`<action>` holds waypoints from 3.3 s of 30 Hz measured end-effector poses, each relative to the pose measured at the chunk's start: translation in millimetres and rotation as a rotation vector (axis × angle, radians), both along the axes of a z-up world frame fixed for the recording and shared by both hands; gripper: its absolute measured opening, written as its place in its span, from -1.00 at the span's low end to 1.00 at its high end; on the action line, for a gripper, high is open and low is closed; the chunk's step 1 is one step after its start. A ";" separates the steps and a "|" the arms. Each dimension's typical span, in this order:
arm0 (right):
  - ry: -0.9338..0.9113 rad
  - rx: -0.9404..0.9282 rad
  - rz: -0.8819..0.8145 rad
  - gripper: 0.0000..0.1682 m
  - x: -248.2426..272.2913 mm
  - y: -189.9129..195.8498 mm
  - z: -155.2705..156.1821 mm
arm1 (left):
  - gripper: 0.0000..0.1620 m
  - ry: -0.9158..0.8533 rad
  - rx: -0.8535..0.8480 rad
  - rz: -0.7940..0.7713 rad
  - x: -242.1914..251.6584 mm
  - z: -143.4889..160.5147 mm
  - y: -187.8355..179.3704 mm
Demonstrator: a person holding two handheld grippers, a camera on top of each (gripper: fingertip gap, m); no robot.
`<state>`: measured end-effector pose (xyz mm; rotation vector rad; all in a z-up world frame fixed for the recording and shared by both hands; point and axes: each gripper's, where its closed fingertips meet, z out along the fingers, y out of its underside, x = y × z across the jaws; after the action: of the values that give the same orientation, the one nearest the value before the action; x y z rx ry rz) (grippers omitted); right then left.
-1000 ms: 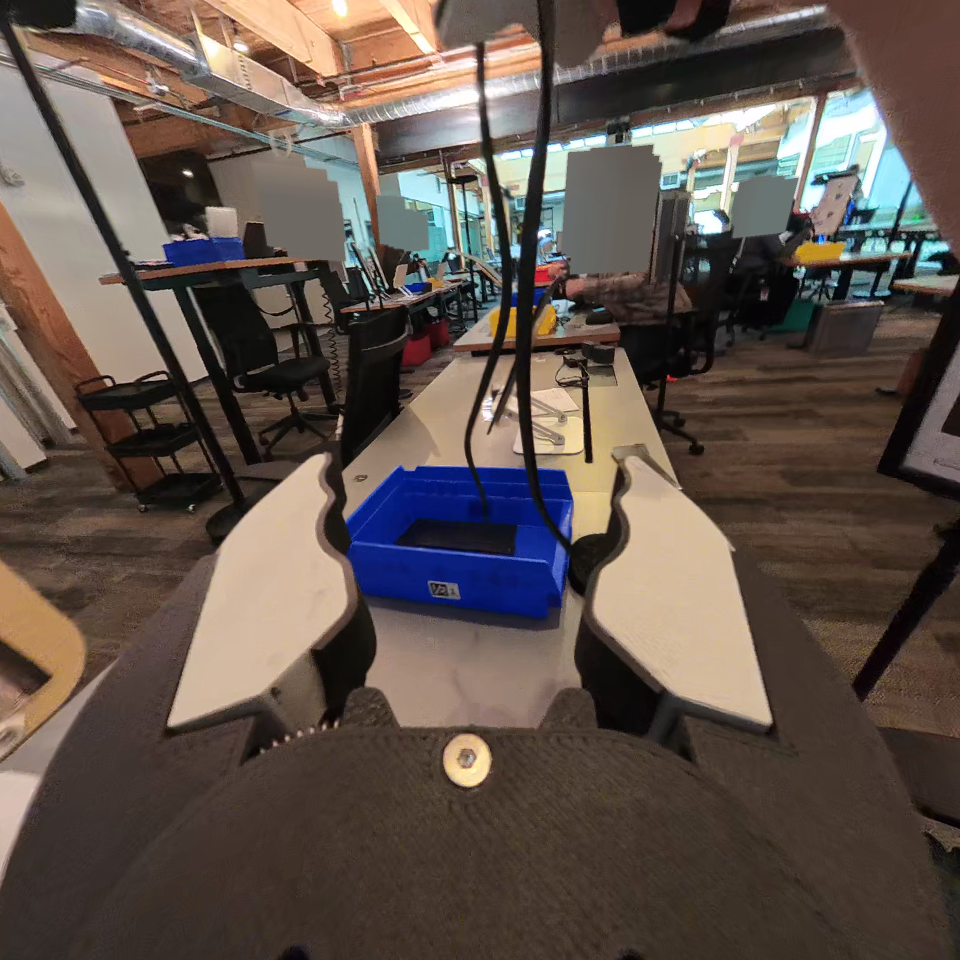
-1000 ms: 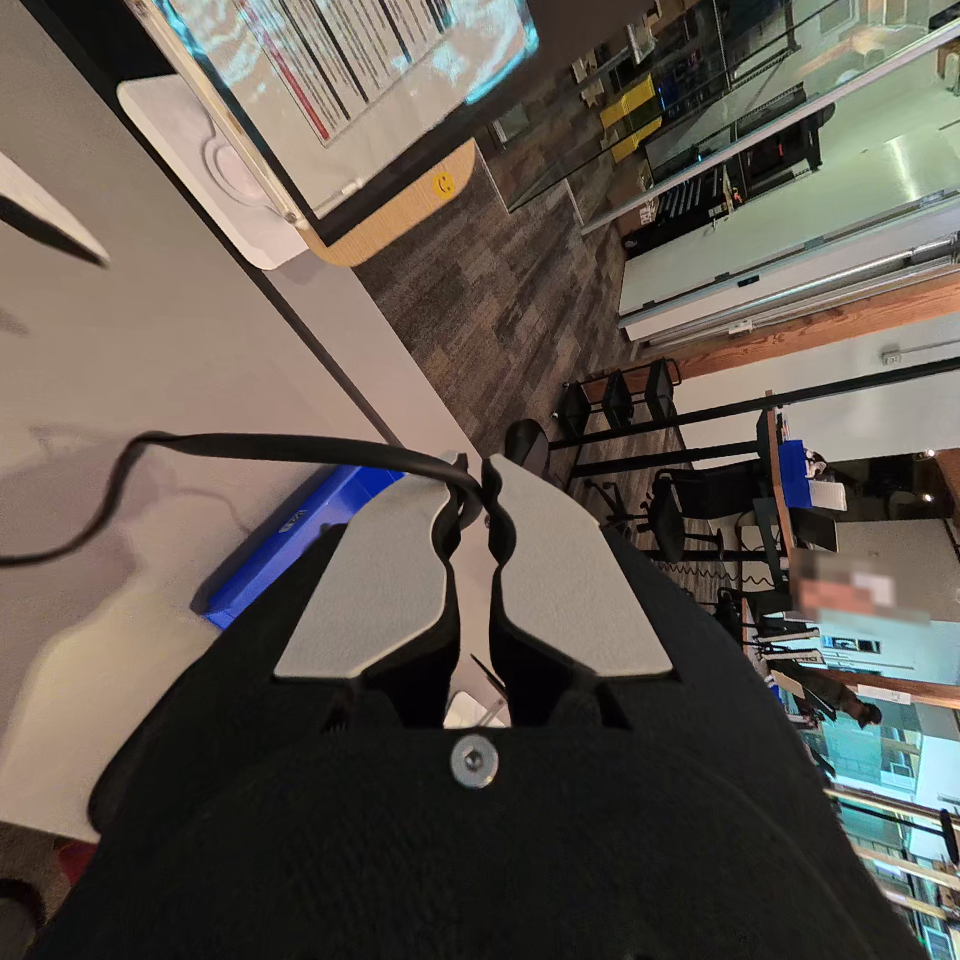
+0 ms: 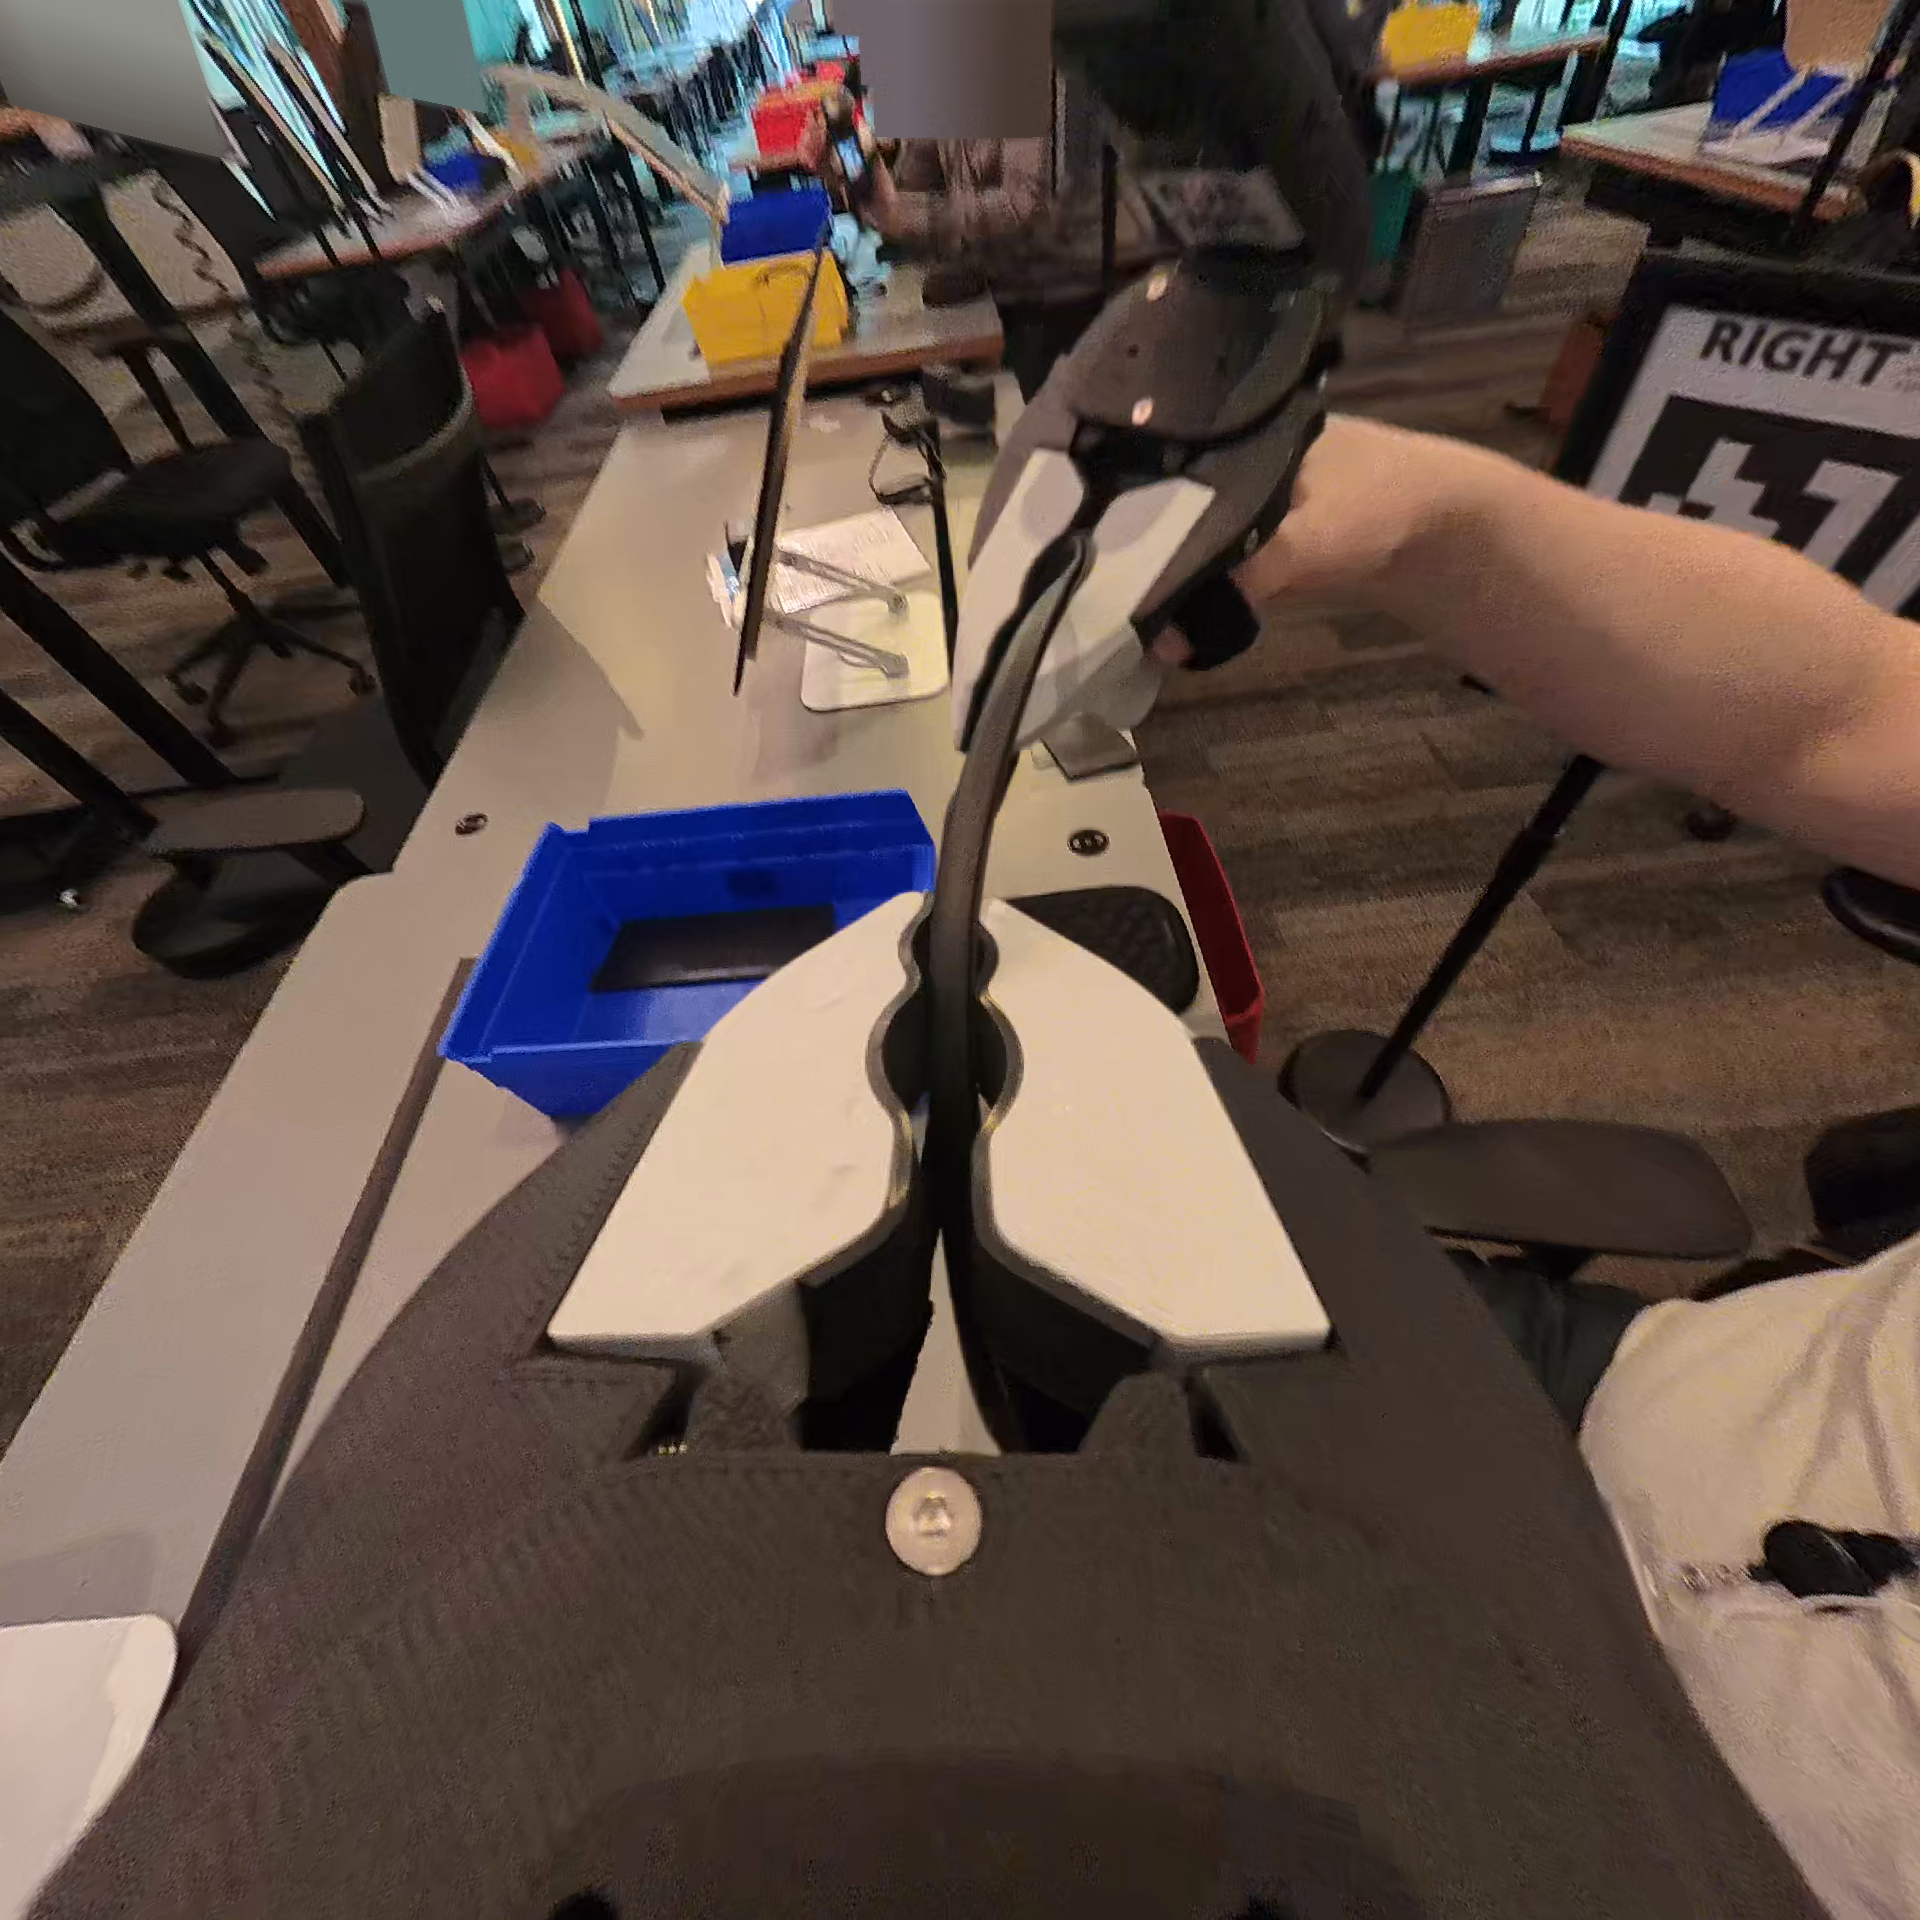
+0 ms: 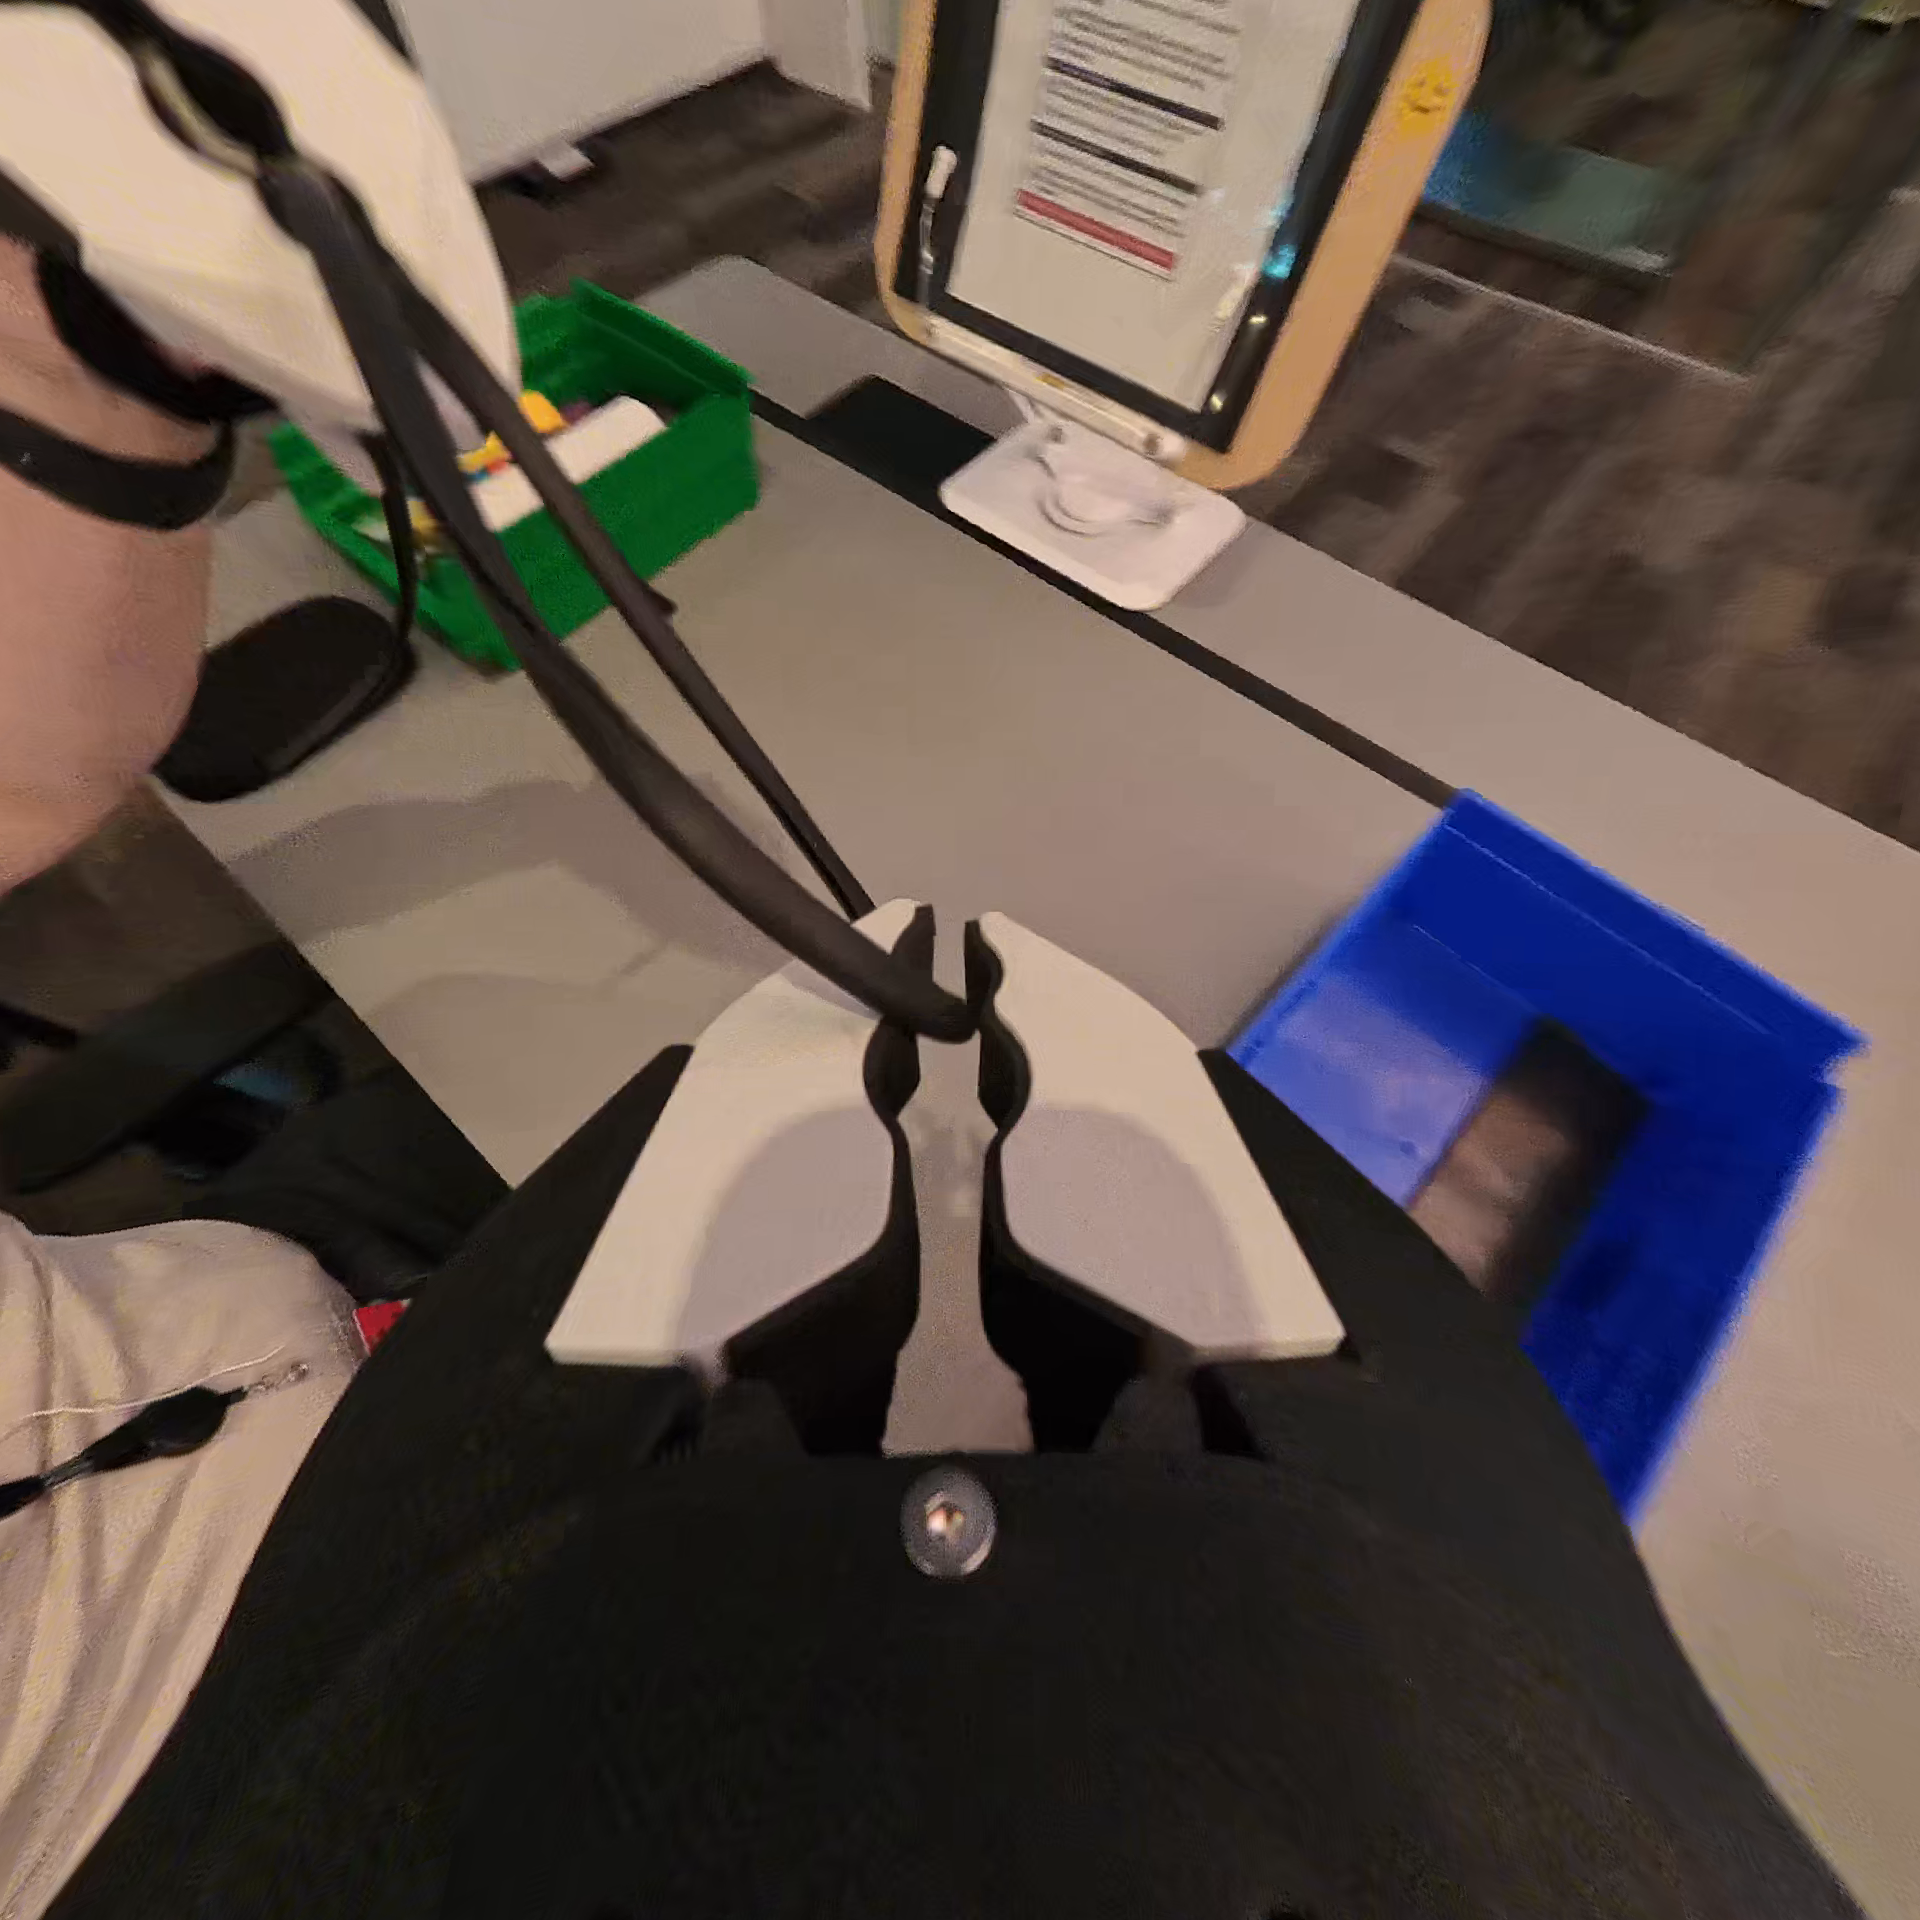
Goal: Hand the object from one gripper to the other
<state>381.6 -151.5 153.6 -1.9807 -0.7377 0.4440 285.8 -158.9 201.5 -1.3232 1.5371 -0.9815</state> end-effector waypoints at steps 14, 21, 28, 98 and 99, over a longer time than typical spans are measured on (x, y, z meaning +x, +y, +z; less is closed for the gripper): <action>0.232 0.544 -0.216 -0.28 75.0 -52.6 -44.8 | -0.98 0.221 -0.008 0.074 9.3 -29.2 32.1; 0.079 0.540 -0.191 -0.18 40.6 -66.3 -62.8 | -0.98 0.248 -0.030 0.177 20.5 -28.0 43.8; 0.231 0.522 -0.013 -0.19 -41.1 -53.2 -58.8 | -0.97 0.190 -0.101 0.215 50.3 2.0 26.4; -0.993 0.567 0.059 -0.95 -18.7 5.5 -25.0 | -0.64 -0.185 -0.329 -0.072 -63.2 -63.0 -7.6; -0.911 0.501 0.071 -0.94 -21.5 4.1 -29.5 | -0.64 -0.165 -0.328 -0.061 -63.5 -69.2 -6.1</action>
<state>360.0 -147.4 124.1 -1.6140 -1.3200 -0.6162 222.3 -165.0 132.3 -1.3833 1.3363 -1.3912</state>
